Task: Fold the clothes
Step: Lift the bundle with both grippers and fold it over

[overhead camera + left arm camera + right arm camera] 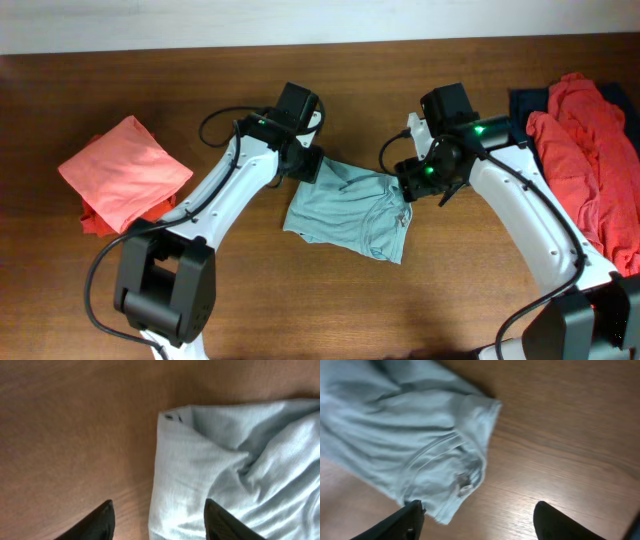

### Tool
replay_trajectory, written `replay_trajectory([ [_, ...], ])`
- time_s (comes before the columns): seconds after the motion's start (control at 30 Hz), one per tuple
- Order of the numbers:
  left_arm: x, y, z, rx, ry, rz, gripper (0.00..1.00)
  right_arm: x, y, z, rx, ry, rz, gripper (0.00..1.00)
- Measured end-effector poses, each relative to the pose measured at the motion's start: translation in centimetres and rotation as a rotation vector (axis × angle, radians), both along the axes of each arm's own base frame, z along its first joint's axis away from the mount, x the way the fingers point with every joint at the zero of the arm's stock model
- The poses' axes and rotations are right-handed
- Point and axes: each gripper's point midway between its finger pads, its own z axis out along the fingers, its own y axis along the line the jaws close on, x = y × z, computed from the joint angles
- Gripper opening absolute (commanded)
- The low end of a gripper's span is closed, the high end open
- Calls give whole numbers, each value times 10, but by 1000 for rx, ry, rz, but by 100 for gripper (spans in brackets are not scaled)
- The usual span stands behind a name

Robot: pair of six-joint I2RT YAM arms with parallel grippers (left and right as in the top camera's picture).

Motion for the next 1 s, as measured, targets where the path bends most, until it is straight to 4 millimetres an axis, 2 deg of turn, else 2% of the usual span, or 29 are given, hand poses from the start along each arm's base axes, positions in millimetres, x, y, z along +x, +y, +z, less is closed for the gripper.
replay_trajectory([
  [0.1, -15, 6, -13, 32, 78, -12, 47, -1, 12, -1, 60, 8, 53, 68],
  [0.23, -50, 21, -28, 88, 248, 54, 47, 2, 22, -9, 99, 23, 104, 69],
  [0.37, -62, 17, -29, 51, 314, 121, 46, 3, 25, -24, 104, 66, 129, 63],
  [0.43, -52, 10, -28, 13, 275, 124, 47, -3, 27, -31, 117, 109, 131, 61],
  [0.57, -9, -9, -19, -58, 89, 47, 57, -25, 34, -30, 171, 203, 135, 61],
  [0.7, 42, -19, 2, -132, -127, 0, 58, -39, 46, -31, 195, 251, 152, 61],
  [0.8, 68, -20, 13, -179, -222, -6, 57, -48, 63, -44, 207, 264, 170, 61],
  [0.87, 73, -24, 8, -196, -227, -19, 57, -55, 71, -57, 211, 271, 173, 61],
  [1.0, 67, -31, -31, -204, -142, -46, 57, -74, 78, -87, 209, 305, 161, 61],
])
